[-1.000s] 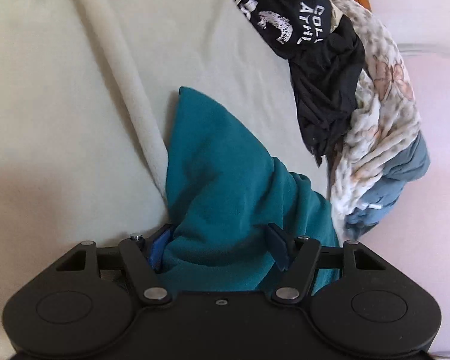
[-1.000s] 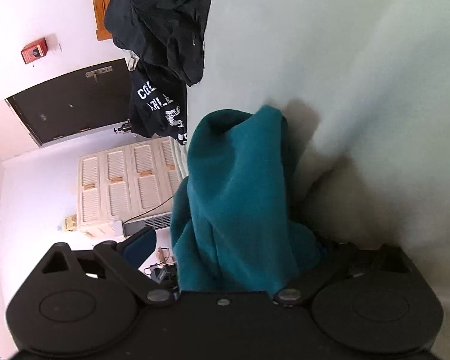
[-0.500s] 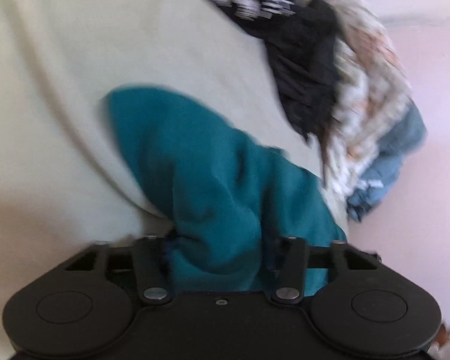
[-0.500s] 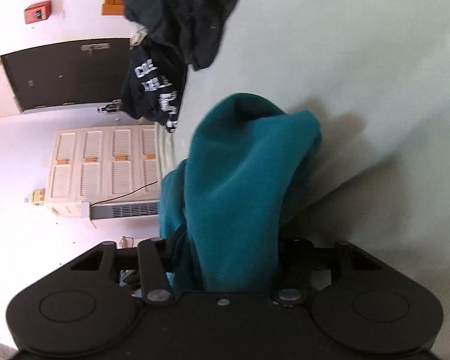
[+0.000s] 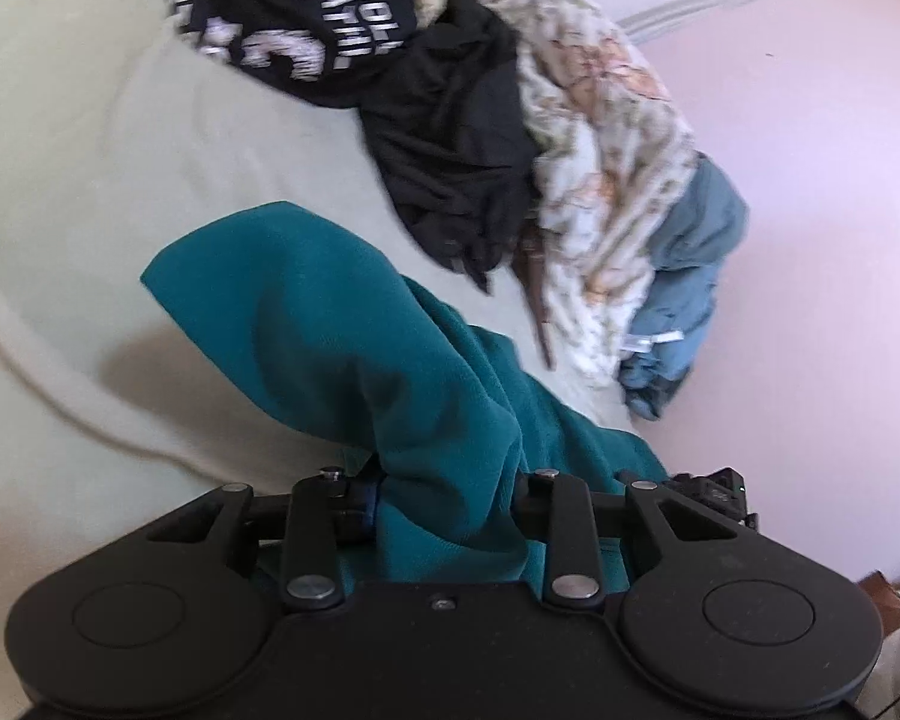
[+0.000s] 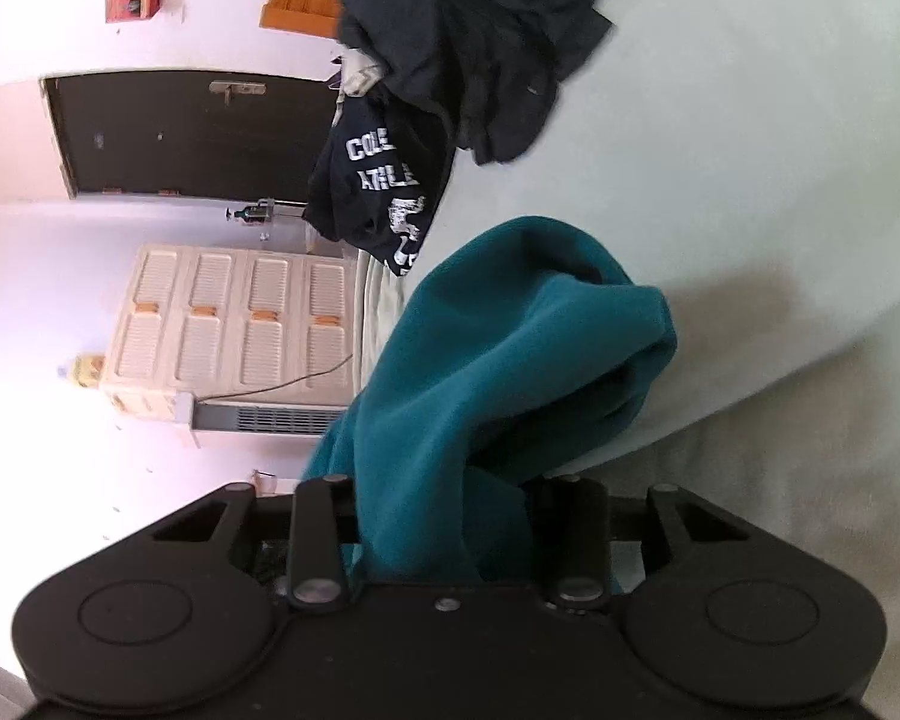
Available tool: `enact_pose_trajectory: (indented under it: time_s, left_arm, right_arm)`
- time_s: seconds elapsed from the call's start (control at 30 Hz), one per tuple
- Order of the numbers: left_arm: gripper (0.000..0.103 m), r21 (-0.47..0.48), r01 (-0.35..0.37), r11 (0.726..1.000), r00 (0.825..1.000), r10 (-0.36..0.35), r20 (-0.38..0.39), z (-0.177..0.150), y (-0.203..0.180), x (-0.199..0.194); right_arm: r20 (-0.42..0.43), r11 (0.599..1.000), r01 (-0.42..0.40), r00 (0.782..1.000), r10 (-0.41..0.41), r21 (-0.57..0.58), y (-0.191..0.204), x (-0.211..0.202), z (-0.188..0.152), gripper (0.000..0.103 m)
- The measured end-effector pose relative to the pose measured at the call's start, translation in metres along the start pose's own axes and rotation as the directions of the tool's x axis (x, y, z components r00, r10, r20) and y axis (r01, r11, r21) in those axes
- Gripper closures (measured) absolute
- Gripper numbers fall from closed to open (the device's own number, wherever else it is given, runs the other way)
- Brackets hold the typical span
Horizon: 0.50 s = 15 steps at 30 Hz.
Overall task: Fold clothes
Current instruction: 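Grasp the folded sweatshirt with both tools and lift it off the bed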
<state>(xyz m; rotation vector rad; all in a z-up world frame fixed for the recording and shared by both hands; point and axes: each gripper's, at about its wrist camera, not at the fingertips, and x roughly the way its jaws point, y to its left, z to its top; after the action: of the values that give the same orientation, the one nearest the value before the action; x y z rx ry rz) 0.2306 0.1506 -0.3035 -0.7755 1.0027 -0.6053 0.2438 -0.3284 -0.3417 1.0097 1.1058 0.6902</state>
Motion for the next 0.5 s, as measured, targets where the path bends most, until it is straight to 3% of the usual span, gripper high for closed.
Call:
enact_pose_trajectory:
  time_s: [0.17, 0.3, 0.43, 0.5]
  left_arm:
    - [0.067, 0.073, 0.076, 0.994, 0.997, -0.075, -0.012, 0.011, -0.041, 0.013]
    - [0.068, 0.169, 0.151, 0.974, 0.988, -0.142, -0.066, 0.024, -0.087, 0.038]
    - [0.067, 0.22, 0.248, 0.944, 0.966, -0.224, -0.127, 0.03, -0.123, 0.067]
    - [0.068, 0.26, 0.301, 0.917, 0.95, -0.264, -0.166, 0.032, -0.144, 0.087]
  right_arm:
    - [0.099, 0.999, -0.021, 0.995, 0.023, -0.027, 0.02, -0.033, -0.009, 0.063]
    - [0.219, 0.999, -0.029, 0.975, 0.034, -0.027, 0.027, -0.077, -0.016, 0.063]
    - [0.345, 0.999, -0.019, 0.938, 0.027, -0.027, 0.032, -0.138, -0.031, 0.063]
    - [0.426, 1.0, 0.001, 0.905, 0.007, -0.017, 0.039, -0.177, -0.043, 0.063]
